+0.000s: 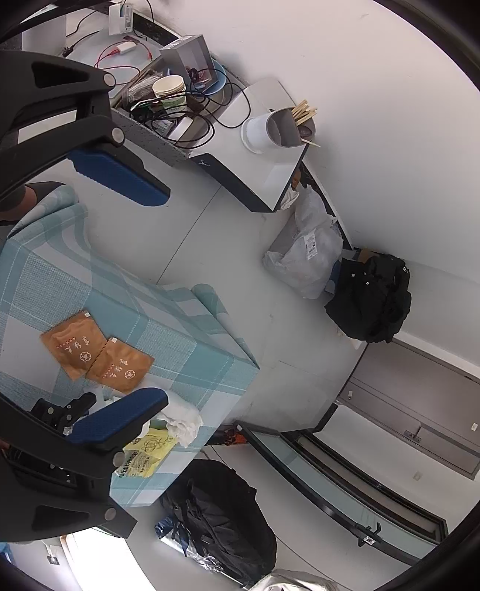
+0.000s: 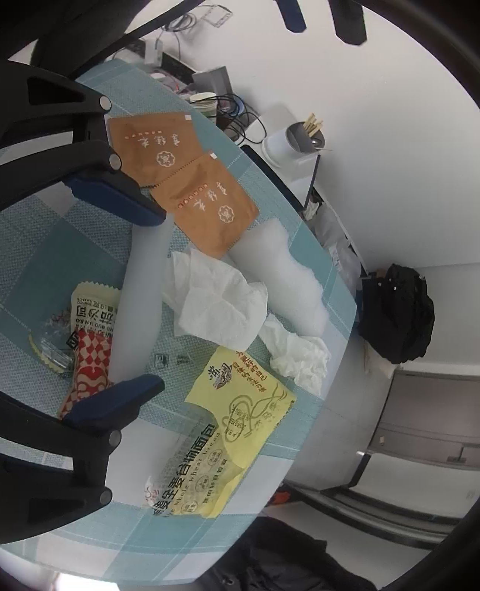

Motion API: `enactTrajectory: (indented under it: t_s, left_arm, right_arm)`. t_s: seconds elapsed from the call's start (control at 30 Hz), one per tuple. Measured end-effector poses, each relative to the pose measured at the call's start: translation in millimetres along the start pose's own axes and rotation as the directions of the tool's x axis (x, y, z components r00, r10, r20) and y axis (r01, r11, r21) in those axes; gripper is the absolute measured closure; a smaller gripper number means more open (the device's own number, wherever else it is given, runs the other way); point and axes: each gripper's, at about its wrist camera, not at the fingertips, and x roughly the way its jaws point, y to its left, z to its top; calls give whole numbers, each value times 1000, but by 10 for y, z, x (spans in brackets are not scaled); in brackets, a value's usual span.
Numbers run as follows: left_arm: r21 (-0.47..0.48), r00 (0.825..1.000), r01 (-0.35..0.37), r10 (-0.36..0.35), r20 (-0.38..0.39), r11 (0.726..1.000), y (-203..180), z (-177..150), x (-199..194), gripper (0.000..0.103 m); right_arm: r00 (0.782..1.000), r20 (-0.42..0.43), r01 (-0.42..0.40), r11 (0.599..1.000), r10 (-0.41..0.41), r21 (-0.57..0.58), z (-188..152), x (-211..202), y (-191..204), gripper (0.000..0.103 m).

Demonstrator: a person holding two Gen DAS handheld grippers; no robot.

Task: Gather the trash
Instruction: 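Close the right gripper on the white foam tube and lift it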

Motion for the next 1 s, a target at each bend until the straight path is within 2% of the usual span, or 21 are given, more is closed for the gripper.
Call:
enactTrajectory:
  t_s: [0.03, 0.13, 0.23, 0.47, 0.5, 0.73, 1.0]
  left_arm:
    - [-2, 1000, 0, 0, -3, 1000, 3, -1, 4, 6]
    - [-6, 1000, -1, 1, -6, 1000, 5, -2, 9, 6]
    - [1, 1000, -6, 6, -9, 1000, -18, -6, 20, 6]
    - [18, 1000, -13, 13, -17, 1000, -32, -22, 43, 6]
    - [17, 1000, -12, 13, -19, 1000, -28, -25, 47, 6]
    - [20, 999, -18, 19, -32, 1000, -39, -34, 77, 6]
    - [135, 997, -69, 72, -19, 988, -147, -108, 144, 6]
  right_arm:
    - [1000, -1, -12, 1000, 12, -6, -19, -5, 19, 38]
    - [999, 8, -45, 999, 45, -17, -54, -54, 105, 54]
    - [999, 32, -4, 997, 7, -81, -80, -129, 245, 57]
    - [997, 35, -63, 997, 65, -50, -139, -181, 220, 75]
    - [996, 35, -77, 996, 78, -40, -141, -190, 194, 81]
    - [989, 61, -136, 991, 135, 16, -165, -300, 101, 89]
    - [984, 108, -144, 989, 144, -7, -247, -610, 69, 89]
